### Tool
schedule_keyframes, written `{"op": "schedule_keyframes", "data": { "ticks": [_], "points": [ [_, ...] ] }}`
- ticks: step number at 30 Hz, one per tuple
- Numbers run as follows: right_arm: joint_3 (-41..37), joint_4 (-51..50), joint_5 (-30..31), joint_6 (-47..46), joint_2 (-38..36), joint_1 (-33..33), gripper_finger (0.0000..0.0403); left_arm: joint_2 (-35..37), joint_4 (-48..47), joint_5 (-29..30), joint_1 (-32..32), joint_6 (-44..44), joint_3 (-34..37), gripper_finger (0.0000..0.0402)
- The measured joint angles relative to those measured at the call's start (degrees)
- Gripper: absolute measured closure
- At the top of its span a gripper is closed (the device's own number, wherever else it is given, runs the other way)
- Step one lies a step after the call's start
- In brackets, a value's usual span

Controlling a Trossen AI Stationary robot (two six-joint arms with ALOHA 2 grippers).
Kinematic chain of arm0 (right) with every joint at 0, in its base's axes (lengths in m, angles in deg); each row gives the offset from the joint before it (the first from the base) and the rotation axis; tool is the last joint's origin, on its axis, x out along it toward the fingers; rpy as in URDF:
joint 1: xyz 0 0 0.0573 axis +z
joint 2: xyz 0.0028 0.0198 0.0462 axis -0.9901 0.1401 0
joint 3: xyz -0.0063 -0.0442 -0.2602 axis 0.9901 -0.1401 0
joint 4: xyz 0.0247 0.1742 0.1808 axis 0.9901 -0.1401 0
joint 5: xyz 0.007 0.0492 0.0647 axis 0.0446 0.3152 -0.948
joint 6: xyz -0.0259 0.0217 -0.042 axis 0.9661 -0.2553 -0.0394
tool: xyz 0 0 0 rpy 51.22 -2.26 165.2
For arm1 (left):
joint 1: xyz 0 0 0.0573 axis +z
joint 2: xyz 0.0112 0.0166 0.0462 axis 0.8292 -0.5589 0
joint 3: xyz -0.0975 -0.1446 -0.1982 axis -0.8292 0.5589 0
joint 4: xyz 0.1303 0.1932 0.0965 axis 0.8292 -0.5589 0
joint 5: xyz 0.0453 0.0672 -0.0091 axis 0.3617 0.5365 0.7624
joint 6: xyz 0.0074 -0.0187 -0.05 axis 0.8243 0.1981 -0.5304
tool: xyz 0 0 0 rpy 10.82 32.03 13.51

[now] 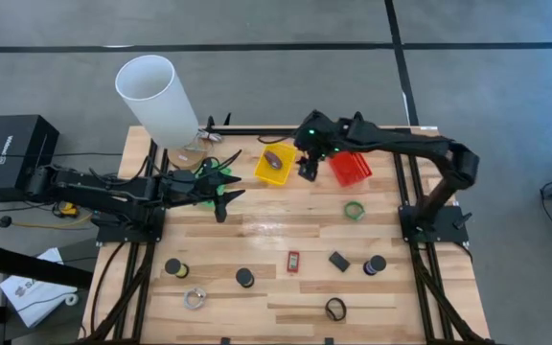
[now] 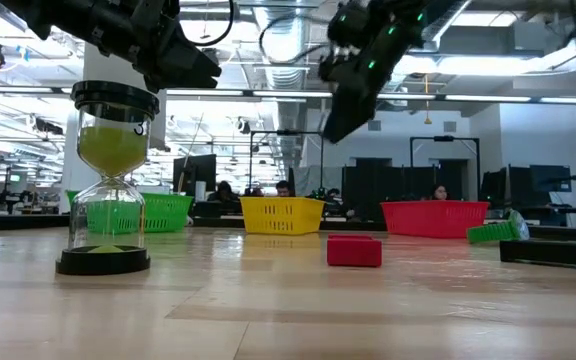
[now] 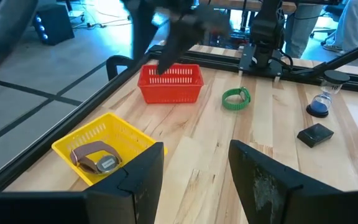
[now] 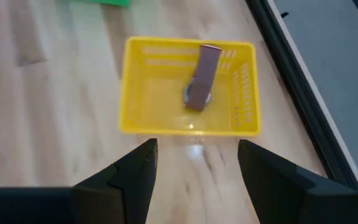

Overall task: Pick & Place Office items
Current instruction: Put the blue hourglass into the red bin

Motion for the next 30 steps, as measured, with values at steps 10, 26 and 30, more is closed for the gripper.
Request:
{"op": "schedule_keyframes", "data": {
  "ticks": [10, 26, 30],
  "points": [
    [-4.37, -6.27, -0.2, -1.21, -14.97, 9.73, 0.0188, 0.0, 0.04, 0.0, 0.0, 0.02, 0.0, 0.0224],
    [-23.69, -4.73, 0.0, -28.26, -30.66, 28.55, 0.0188, 0.0, 2.38, 0.02, 0.04, 1.73, 0.0, 0.0224],
    [-24.78, -4.6, 0.0, -33.07, -28.85, 32.39, 0.0188, 0.0, 2.53, 0.02, 0.04, 1.38, 0.0, 0.0225]
  ]
}}
